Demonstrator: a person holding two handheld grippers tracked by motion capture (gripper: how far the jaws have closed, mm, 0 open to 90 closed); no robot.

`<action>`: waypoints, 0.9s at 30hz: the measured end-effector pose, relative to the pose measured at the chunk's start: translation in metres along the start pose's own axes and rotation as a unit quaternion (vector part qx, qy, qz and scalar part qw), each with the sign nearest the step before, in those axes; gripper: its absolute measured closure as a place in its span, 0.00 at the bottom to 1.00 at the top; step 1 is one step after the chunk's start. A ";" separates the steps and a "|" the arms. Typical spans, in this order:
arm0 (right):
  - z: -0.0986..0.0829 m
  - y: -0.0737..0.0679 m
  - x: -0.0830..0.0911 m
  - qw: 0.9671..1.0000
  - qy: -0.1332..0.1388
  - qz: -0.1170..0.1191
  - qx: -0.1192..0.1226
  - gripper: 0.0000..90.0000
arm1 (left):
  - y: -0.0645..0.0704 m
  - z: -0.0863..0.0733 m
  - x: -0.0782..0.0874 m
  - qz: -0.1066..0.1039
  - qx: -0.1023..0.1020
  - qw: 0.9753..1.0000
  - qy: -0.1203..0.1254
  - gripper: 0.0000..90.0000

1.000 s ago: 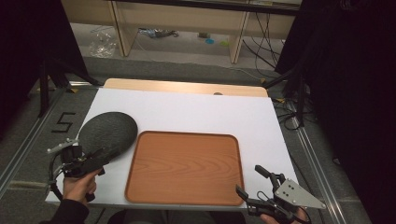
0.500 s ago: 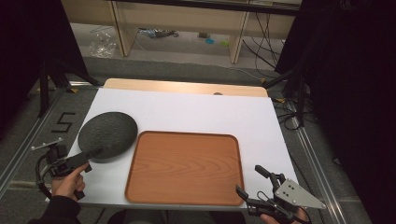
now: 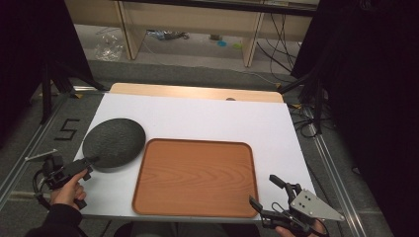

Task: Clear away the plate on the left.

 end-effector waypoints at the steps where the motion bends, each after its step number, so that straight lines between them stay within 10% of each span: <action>1: 0.000 0.000 0.000 1.000 0.000 0.000 0.000 0.17 | -0.001 0.001 0.000 0.003 -0.001 1.000 0.001 0.23; 27: 0.000 0.000 0.000 1.000 0.004 -0.006 0.002 0.17 | -0.019 0.013 -0.022 0.003 0.065 0.998 -0.017 0.25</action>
Point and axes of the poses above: each handheld gripper's, and its own axes: x roughly backward along the jaws, z roughly out of its top, y roughly to its right, the point moved 1 cm from there along -x, roughly forward along the jaws, and after that the axes turned 6 degrees about -y, right-handed, at the moved point
